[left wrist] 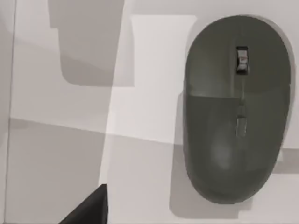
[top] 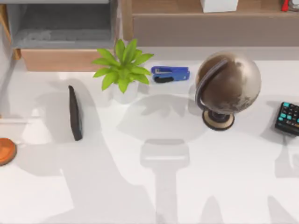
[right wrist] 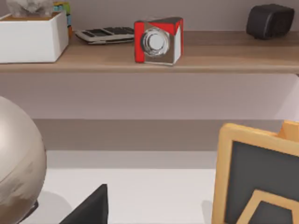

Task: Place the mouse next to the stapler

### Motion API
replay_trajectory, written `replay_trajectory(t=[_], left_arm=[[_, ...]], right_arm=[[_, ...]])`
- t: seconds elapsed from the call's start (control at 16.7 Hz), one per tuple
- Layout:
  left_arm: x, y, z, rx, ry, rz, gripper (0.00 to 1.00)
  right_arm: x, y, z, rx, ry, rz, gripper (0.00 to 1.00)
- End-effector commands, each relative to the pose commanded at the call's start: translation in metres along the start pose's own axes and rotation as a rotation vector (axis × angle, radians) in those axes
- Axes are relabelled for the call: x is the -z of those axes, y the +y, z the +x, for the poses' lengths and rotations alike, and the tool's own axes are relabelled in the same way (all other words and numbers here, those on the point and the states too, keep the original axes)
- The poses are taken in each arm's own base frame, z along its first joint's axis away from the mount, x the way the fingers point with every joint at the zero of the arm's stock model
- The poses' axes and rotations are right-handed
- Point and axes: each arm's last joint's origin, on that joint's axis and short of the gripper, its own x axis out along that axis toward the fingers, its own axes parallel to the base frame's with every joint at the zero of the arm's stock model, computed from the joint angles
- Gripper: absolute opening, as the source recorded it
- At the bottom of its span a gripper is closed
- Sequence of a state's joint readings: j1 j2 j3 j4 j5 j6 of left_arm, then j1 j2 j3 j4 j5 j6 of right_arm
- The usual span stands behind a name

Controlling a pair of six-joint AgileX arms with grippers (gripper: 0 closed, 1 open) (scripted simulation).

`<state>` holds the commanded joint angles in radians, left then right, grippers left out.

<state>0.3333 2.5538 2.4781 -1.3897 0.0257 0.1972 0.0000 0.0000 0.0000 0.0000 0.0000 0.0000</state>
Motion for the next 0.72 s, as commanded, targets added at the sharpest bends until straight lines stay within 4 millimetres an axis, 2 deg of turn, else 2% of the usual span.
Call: replay_trajectory(t=[0.18, 0.54, 0.72], left_arm=[[0.001, 0.000, 0.003, -0.002, 0.002, -0.003, 1.00], [-0.006, 0.000, 0.049, -0.003, 0.004, -0.001, 1.00], [-0.008, -0.003, 0.056, -0.001, 0.004, 0.003, 1.00]], right_arm=[[0.000, 0.000, 0.000, 0.000, 0.000, 0.000, 1.00], [0.000, 0.000, 0.000, 0.000, 0.000, 0.000, 1.00], [0.000, 0.000, 0.000, 0.000, 0.000, 0.000, 1.00]])
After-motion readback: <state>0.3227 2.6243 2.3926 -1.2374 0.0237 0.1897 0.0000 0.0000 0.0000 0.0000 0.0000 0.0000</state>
